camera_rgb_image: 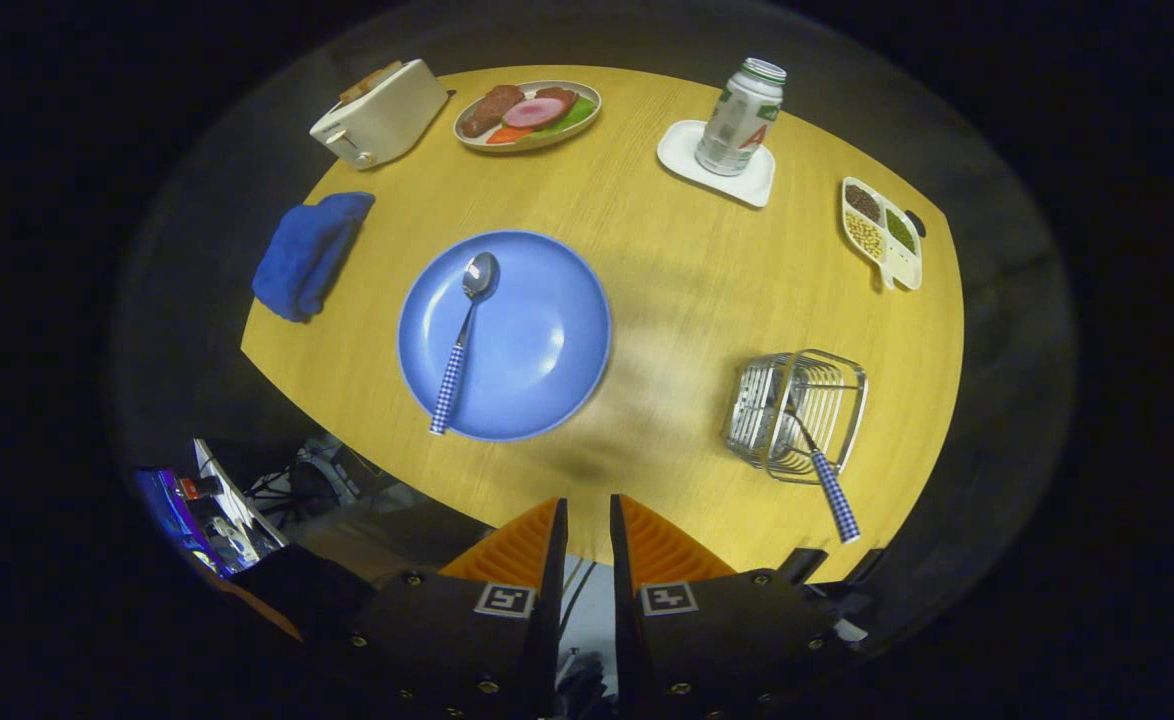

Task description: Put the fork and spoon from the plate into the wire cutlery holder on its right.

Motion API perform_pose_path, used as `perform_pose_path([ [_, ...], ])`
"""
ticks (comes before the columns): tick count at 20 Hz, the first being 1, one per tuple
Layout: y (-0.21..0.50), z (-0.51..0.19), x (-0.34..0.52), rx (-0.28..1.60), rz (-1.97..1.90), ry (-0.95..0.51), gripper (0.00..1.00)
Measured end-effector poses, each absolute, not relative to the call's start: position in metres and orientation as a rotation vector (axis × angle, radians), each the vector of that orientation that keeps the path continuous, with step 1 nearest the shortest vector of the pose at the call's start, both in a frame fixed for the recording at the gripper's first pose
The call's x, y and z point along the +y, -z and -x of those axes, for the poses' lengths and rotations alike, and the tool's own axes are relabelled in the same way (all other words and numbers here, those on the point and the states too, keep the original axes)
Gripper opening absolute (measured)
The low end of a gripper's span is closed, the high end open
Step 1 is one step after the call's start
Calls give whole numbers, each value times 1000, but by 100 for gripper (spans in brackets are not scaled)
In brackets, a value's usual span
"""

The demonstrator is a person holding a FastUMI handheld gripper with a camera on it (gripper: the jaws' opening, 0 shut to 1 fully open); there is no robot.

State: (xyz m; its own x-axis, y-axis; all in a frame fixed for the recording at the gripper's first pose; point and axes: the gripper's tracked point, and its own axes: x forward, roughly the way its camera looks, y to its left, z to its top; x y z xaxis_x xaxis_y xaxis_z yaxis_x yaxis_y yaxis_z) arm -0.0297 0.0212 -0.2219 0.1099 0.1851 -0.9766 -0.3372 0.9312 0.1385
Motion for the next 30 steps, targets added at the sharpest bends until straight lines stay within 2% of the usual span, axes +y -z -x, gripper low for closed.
perform_pose_path([
  [8, 239, 20, 84, 1438, 106, -453, 24],
  [15, 261, 9, 134, 1429, 36, -457, 24],
  [30, 313, 6, 158, 1501, -10, -404, 24],
])
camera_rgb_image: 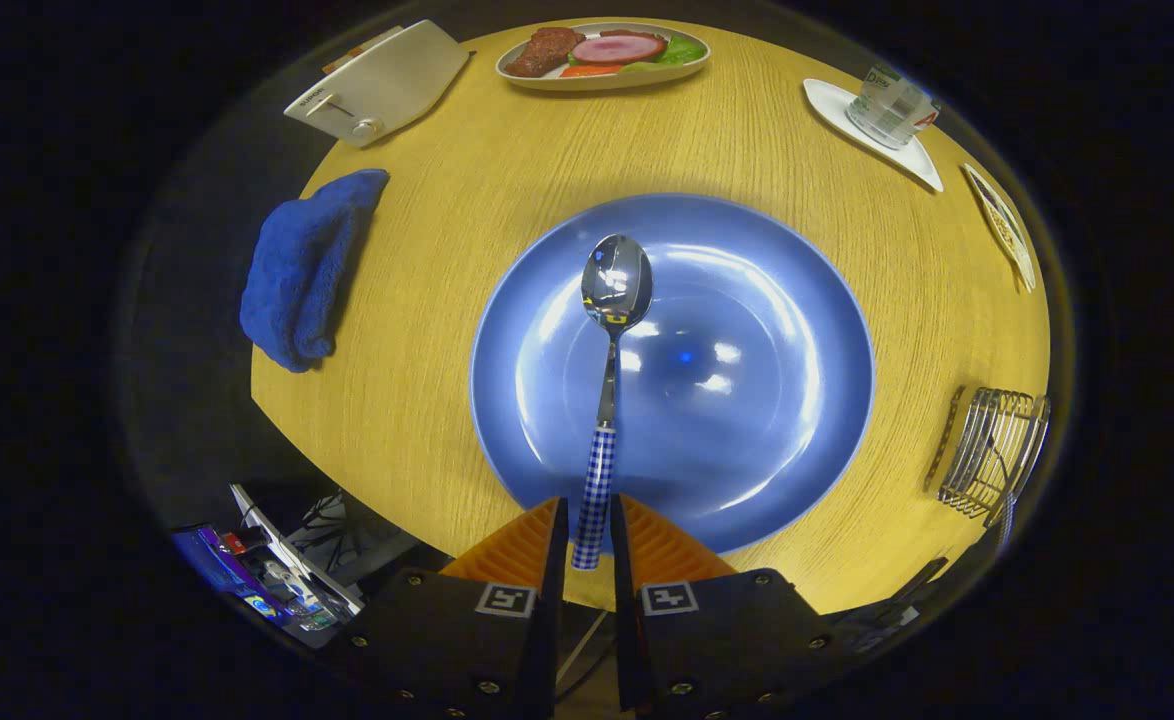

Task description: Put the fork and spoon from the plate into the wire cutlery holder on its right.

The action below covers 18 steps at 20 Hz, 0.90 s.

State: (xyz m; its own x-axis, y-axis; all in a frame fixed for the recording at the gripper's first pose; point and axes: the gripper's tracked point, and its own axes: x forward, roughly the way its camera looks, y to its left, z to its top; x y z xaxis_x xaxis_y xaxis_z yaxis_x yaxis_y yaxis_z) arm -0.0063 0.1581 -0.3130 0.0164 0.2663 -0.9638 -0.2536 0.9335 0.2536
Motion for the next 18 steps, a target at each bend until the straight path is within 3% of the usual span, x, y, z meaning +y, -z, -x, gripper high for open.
perform_pose_path([
  [8, 316, -4, 152, 1490, 13, -375, 24],
  [9, 330, 0, 152, 1496, 28, -382, 13],
  [11, 330, 0, 151, 1485, 50, -400, 13],
  [13, 327, 4, 144, 1493, 109, -422, 3],
  [18, 301, 7, 109, 1514, 267, -456, 3],
])
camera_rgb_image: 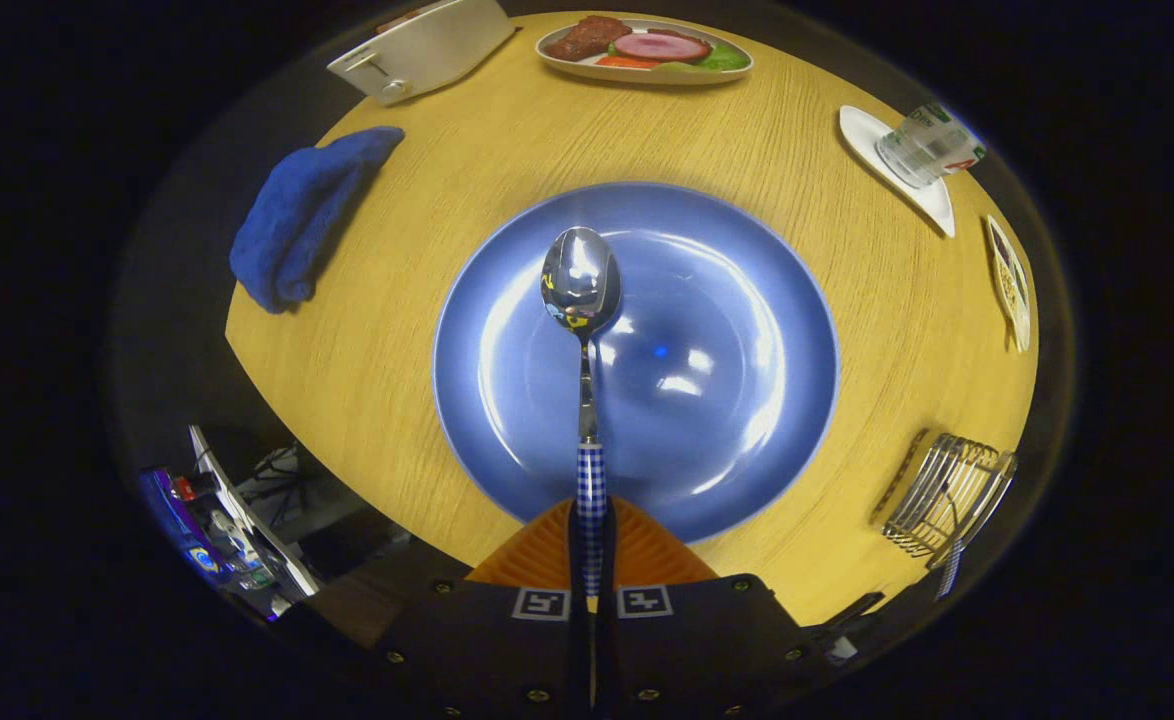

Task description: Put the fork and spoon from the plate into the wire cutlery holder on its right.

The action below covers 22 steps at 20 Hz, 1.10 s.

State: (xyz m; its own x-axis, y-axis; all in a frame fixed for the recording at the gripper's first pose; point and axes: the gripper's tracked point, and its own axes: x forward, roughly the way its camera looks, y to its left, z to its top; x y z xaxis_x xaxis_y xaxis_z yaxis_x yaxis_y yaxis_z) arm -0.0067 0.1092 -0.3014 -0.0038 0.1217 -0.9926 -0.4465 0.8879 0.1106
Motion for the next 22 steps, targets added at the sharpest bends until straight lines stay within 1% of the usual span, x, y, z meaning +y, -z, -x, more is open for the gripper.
perform_pose_path([
  [6, 281, 16, 73, 1543, 285, -418, 3],
  [11, 266, 33, 43, 1553, 294, -425, 3],
  [22, 224, 68, -66, 1641, 320, -333, 3],
])
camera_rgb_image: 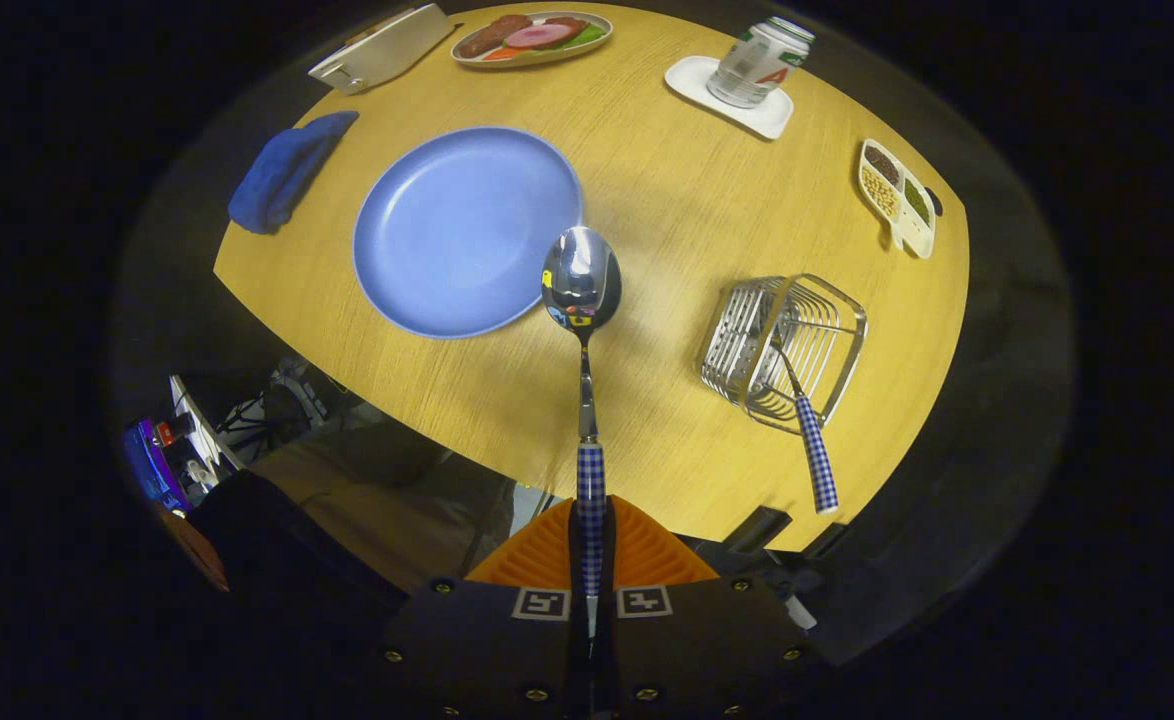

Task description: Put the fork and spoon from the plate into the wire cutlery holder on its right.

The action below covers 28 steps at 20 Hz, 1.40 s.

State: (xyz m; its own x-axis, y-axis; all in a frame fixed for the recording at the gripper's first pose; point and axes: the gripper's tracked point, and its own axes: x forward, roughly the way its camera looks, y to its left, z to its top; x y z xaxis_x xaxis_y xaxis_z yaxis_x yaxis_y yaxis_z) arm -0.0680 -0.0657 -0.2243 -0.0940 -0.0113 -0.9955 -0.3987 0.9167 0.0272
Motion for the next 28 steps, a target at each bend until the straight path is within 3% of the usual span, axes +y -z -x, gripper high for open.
perform_pose_path([
  [11, 204, 83, -133, 1760, 272, -245, 3],
  [28, 222, 40, -147, 1987, 167, -170, 3],
])
